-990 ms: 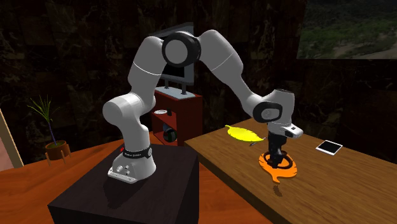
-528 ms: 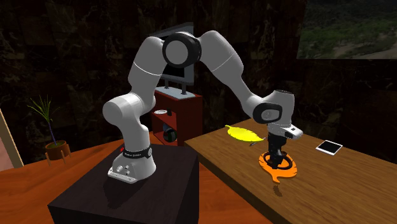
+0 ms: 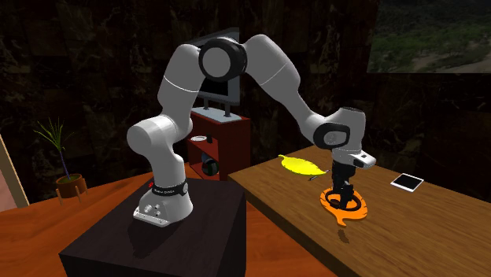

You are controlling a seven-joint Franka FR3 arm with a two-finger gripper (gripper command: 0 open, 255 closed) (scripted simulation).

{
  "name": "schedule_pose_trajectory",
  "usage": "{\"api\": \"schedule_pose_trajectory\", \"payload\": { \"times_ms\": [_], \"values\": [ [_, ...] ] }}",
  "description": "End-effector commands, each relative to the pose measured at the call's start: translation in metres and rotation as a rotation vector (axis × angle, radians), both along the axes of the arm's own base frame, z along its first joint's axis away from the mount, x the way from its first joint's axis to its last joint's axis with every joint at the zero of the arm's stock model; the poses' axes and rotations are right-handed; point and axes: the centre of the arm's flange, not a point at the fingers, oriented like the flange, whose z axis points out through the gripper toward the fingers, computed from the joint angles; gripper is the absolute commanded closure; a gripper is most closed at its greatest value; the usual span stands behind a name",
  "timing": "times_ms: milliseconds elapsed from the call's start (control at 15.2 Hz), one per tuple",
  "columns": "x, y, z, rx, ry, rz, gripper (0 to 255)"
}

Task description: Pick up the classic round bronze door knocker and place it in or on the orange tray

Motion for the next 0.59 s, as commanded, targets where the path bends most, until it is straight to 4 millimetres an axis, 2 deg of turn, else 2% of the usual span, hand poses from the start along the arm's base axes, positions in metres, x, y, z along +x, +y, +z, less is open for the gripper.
{"api": "schedule_pose_trajectory", "payload": {
  "times_ms": [0,66,528],
  "values": [
    [-0.002,0.001,0.026,0.000,0.000,0.000,0],
    [-0.002,0.001,0.036,0.000,0.000,0.000,0],
    [-0.002,0.001,0.036,0.000,0.000,0.000,0]
  ]
}}
